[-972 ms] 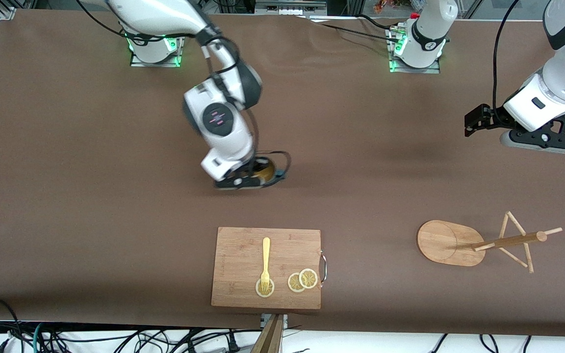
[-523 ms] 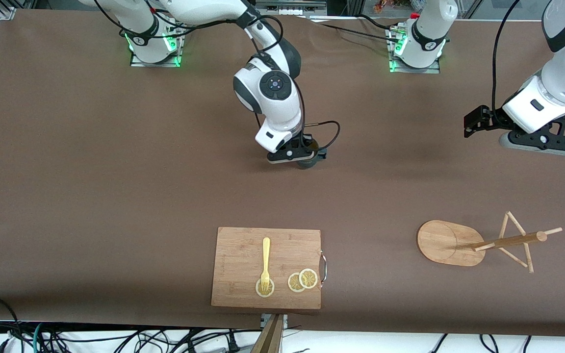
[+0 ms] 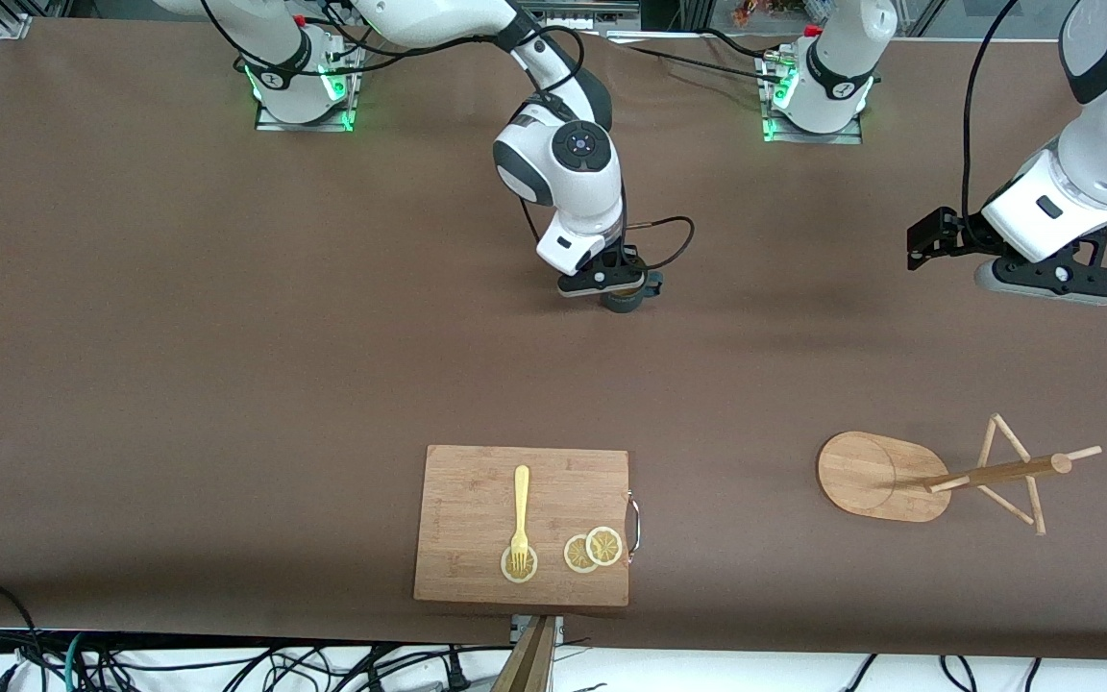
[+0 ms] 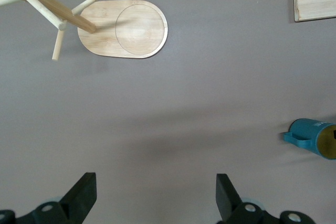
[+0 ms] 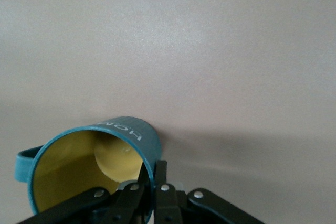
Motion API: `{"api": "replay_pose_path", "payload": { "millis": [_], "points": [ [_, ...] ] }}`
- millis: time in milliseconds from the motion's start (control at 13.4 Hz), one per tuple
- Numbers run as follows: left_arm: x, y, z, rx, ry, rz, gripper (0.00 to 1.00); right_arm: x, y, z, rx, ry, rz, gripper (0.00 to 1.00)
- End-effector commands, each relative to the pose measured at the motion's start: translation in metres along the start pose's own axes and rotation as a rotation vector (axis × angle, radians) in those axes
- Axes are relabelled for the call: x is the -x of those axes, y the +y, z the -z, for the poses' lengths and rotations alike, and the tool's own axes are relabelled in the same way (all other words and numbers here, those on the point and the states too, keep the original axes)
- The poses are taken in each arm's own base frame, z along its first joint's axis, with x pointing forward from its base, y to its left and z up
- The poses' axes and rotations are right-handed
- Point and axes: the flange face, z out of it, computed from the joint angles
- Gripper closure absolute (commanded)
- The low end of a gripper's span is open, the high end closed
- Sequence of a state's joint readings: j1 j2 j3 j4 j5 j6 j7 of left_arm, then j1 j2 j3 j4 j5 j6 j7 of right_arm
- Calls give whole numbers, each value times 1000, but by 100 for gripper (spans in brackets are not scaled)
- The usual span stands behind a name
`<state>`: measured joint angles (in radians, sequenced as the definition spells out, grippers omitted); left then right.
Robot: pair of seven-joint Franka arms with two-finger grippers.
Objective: Pass cup and hang on rack
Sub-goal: 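Set the mug upright with the right gripper while the left gripper approaches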
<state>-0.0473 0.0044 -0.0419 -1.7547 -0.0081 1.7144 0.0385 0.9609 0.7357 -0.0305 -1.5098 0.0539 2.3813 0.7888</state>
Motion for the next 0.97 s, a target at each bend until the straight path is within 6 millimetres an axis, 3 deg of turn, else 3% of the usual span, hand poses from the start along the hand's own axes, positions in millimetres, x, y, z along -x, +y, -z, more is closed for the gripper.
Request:
{"api": "replay_pose_path", "payload": {
  "millis": [0, 299, 449, 598, 673, 822, 897],
  "points": [
    [-5, 6, 3, -31, 1, -8, 0, -5, -3, 1, 6, 26, -8, 86],
    [-1, 16, -6, -26, -60, -61, 0, -13, 0, 12, -3, 30, -20, 61],
    [5, 27, -11, -18, -115, -79, 0, -25, 5, 46, -15, 38, -35, 58],
    [8, 37, -14, -12, -139, -147, 0, -44, 32, 78, 28, -7, -70, 51],
    [7, 43, -20, -6, -146, -215, 0, -63, 55, 109, 28, -9, -108, 45],
    [6, 59, -26, 7, -152, -334, 0, -92, 98, 152, 8, -15, -143, 21],
    [8, 64, -34, 53, -162, -360, 0, -100, 111, 174, -12, -13, -134, 2]
  ]
}}
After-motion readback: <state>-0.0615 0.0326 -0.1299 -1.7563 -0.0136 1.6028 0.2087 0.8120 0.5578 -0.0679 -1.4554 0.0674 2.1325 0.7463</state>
